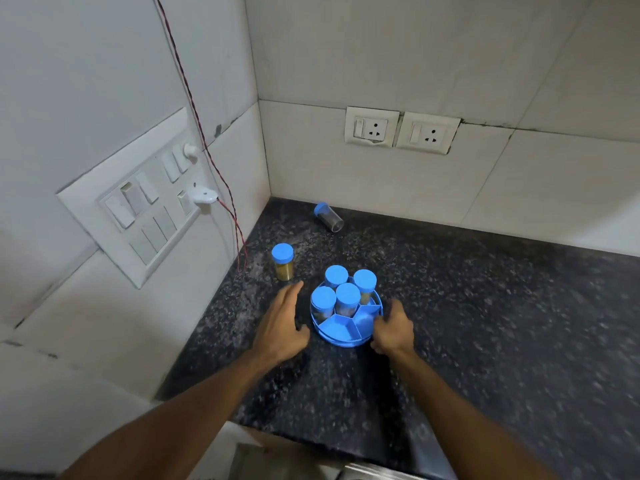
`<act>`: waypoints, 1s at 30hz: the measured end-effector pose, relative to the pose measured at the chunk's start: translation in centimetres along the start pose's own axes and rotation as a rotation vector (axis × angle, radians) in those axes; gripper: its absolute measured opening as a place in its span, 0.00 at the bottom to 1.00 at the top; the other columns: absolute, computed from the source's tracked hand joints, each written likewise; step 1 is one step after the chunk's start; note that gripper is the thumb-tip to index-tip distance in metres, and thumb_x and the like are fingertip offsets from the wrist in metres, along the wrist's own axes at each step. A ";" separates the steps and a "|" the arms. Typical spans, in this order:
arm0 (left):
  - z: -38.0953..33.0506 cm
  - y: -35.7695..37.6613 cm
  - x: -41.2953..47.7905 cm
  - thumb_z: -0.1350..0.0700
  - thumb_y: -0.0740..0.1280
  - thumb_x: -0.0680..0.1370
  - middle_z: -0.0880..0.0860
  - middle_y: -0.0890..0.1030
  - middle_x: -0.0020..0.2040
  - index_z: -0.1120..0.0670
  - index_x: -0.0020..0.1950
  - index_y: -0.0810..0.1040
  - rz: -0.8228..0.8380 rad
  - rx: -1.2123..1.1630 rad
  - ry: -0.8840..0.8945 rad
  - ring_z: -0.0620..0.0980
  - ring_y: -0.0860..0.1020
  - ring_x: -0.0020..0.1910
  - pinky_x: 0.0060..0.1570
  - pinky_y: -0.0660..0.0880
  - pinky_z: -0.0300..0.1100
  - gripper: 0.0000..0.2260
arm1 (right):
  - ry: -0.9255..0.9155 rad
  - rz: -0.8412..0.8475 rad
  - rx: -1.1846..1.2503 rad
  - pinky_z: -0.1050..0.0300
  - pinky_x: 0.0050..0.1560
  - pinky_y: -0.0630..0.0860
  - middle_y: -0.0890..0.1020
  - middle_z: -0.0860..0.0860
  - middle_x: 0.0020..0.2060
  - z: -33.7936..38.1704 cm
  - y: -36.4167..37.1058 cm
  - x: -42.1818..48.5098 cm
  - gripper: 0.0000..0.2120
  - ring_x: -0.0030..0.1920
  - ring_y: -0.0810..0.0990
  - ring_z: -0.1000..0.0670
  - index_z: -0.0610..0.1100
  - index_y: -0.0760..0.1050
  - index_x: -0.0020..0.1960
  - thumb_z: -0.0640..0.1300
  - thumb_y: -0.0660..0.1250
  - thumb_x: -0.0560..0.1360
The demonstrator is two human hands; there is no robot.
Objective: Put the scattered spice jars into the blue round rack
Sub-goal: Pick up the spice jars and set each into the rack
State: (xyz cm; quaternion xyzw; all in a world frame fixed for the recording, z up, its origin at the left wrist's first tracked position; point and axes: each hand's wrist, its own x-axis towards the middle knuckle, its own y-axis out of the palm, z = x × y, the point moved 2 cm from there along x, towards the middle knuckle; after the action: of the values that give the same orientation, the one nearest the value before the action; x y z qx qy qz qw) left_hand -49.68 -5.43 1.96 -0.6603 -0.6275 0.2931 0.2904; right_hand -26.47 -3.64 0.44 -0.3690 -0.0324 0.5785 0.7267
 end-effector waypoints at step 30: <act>-5.7 0.9 10.4 0.57 0.73 0.73 0.45 0.74 0.60 0.54 0.67 0.76 -0.309 -0.220 0.166 0.40 0.74 0.58 0.59 0.72 0.31 0.21 | 0.026 0.090 0.192 0.53 0.26 0.80 0.84 0.38 0.40 3.8 -0.7 7.7 0.16 0.27 0.80 0.47 0.44 0.70 0.66 0.43 0.59 0.79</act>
State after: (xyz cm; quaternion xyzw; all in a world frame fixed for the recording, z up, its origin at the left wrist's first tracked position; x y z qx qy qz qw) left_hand -44.38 4.82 4.86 -0.6059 -0.7234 0.1195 0.3087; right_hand -25.18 4.84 0.63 -0.3061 0.0495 0.6062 0.7324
